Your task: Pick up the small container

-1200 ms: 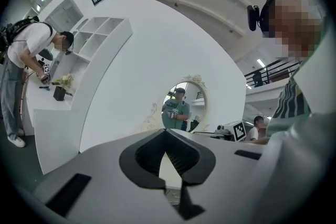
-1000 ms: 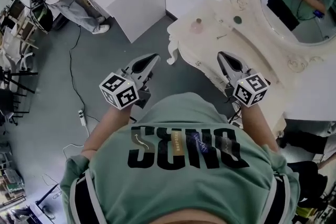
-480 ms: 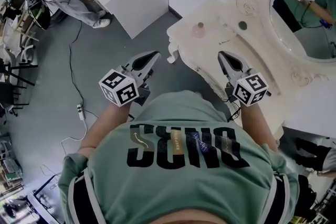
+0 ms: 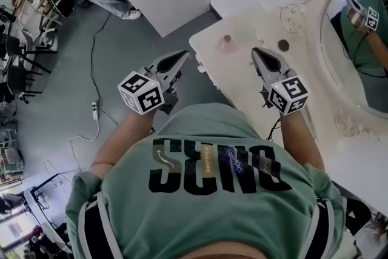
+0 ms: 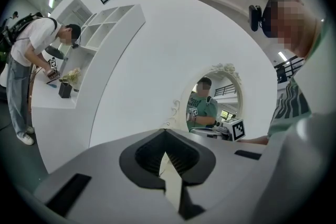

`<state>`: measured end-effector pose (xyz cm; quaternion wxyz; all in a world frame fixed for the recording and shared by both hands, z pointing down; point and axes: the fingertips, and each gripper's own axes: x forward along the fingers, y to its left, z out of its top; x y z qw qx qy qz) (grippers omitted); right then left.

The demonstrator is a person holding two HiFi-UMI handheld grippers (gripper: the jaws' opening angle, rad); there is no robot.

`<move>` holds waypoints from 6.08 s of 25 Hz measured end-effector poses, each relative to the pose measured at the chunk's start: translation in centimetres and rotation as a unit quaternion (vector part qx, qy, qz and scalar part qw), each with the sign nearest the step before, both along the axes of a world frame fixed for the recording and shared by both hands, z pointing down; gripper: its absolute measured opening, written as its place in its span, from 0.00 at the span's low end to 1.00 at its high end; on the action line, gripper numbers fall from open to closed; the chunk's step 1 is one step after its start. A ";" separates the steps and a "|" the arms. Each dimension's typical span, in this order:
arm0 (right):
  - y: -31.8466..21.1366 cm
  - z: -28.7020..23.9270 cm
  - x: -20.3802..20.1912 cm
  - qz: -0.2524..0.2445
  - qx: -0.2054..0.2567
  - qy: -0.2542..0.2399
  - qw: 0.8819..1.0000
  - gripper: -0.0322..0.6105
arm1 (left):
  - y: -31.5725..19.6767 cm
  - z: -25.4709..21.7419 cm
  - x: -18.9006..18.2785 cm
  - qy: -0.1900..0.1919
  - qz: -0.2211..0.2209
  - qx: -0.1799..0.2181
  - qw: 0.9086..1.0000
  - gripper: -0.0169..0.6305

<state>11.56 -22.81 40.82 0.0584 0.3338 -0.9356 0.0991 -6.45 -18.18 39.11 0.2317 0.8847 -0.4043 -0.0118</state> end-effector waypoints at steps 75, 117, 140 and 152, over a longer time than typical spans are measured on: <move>-10.7 21.7 -10.4 -0.012 -0.016 0.094 0.995 0.28 | -11.2 19.4 0.1 -0.007 0.071 -0.059 0.996 0.03; -9.8 -0.7 -3.7 0.030 0.000 0.062 0.998 0.27 | -11.3 -1.7 4.8 -0.001 0.094 0.093 0.991 0.03; -9.8 -21.9 -1.7 0.040 0.054 0.058 0.996 0.27 | -11.5 -21.3 7.2 -0.017 0.125 0.202 0.971 0.03; -9.6 -28.9 -2.4 0.037 0.087 0.059 0.994 0.28 | -11.6 -26.3 4.8 -0.045 0.117 0.237 0.963 0.03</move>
